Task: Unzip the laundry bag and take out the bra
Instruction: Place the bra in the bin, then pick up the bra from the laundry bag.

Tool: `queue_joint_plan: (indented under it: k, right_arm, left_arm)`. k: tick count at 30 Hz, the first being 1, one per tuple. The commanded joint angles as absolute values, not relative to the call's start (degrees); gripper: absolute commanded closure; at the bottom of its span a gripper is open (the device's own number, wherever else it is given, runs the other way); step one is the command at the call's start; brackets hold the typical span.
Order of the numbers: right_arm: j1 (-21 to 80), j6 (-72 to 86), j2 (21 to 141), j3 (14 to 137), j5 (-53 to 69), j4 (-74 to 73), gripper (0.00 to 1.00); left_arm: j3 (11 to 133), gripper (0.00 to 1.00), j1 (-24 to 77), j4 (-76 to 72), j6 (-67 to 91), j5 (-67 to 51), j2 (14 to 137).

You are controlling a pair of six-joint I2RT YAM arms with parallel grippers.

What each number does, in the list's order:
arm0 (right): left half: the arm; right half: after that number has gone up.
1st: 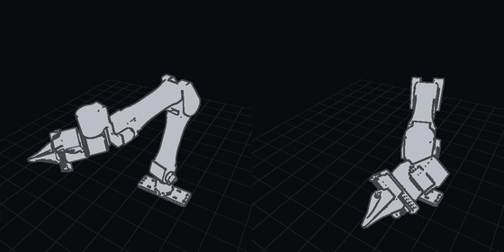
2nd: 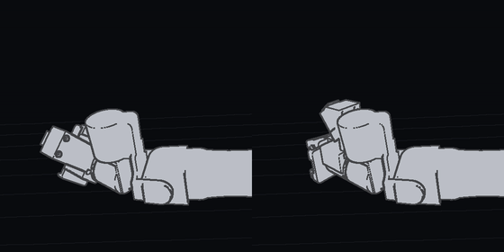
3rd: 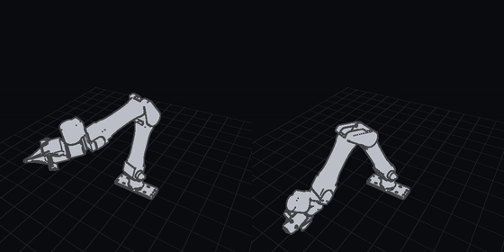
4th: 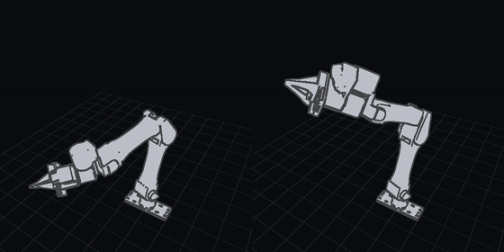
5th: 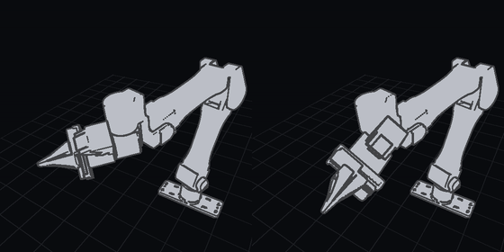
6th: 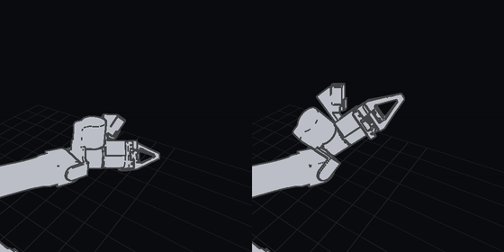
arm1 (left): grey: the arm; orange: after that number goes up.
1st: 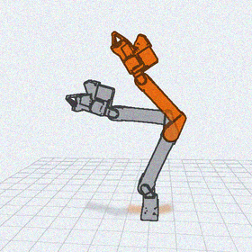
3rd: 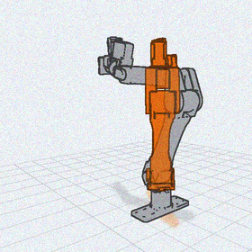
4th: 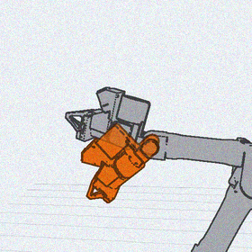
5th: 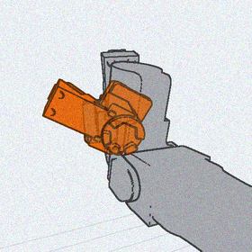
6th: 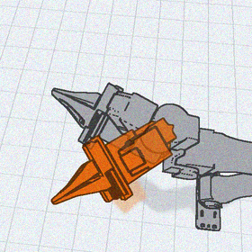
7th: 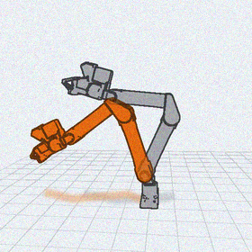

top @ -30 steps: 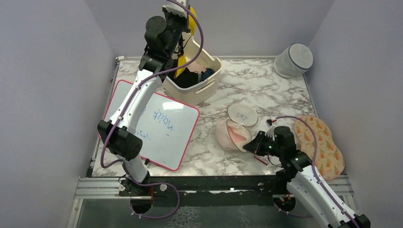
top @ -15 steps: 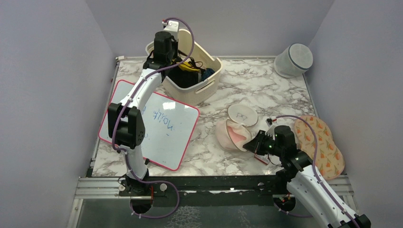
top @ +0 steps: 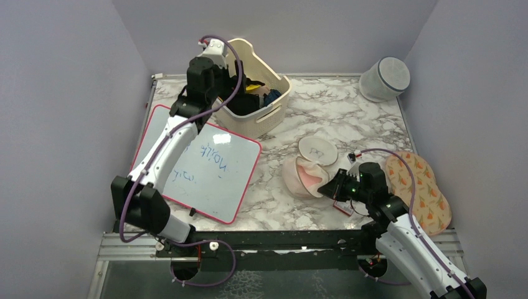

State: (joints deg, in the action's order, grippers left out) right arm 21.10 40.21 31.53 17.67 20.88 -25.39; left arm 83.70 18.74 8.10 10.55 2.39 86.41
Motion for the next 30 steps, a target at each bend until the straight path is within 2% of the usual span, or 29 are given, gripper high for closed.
queue_joint_plan:
  k: [1, 7, 14, 19, 27, 30]
  right_arm:
    - [21.04, 39.37, 30.43, 18.04, 21.40, -23.49, 0.89]
    - [21.05, 39.11, 31.29, 18.28, 22.05, -23.67, 0.89]
    - [21.09, 39.64, 30.71, 17.66, 23.04, -22.54, 0.89]
    - [21.09, 40.46, 32.38, 15.50, 25.57, -19.67, 0.89]
    - [21.08, 40.32, 30.17, 15.26, 25.96, -21.75, 0.89]
    - [21.04, 40.60, 29.00, 14.75, 25.72, -22.15, 0.89]
  left_arm:
    - [71.96, 0.04, 26.82, 4.66, 16.29, -0.96, 79.32]
    - [60.31, 0.06, 38.34, 3.11, 21.27, -0.80, 72.12]
    - [56.18, 0.09, 53.20, 3.98, 23.49, 2.01, 69.16]
    - [61.09, 0.23, 62.65, 5.81, 20.01, 6.65, 73.79]
    - [68.72, 0.64, 70.00, 13.66, 16.49, 14.90, 87.75]
    - [68.34, 0.69, 70.05, 13.34, 17.18, 15.65, 89.61]
